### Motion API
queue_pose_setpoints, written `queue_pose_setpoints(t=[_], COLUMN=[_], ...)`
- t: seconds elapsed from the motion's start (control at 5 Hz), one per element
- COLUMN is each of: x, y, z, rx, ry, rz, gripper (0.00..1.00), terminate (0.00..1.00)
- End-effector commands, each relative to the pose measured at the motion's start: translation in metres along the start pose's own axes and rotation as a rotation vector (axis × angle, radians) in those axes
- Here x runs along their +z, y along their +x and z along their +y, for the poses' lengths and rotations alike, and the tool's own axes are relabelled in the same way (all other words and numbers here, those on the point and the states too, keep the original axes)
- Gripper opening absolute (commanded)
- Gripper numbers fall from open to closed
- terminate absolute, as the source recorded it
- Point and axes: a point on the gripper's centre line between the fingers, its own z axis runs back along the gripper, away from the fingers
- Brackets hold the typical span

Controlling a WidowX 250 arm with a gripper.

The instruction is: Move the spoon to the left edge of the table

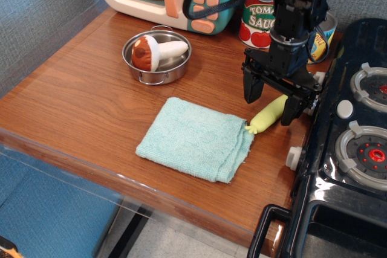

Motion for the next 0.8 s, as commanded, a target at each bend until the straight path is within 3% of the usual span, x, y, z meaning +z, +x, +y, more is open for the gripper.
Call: queue_pose_setpoints(t=[0.0, 0.2, 0.4, 0.6], x=[0.004, 0.003, 0.007, 0.022], y=[0.011, 0.011, 0.009, 0.002], z=[-0.001, -0.002, 0.001, 0.015], rx=[-0.006, -0.006, 0.019, 0.132], ry=[0.010, 0.012, 0.016, 0.042], rz=[-0.015, -0.015, -0.021, -0.045], gripper=[1.00, 0.00, 0.00, 0.00], terminate=[0.00, 0.00, 0.00, 0.00])
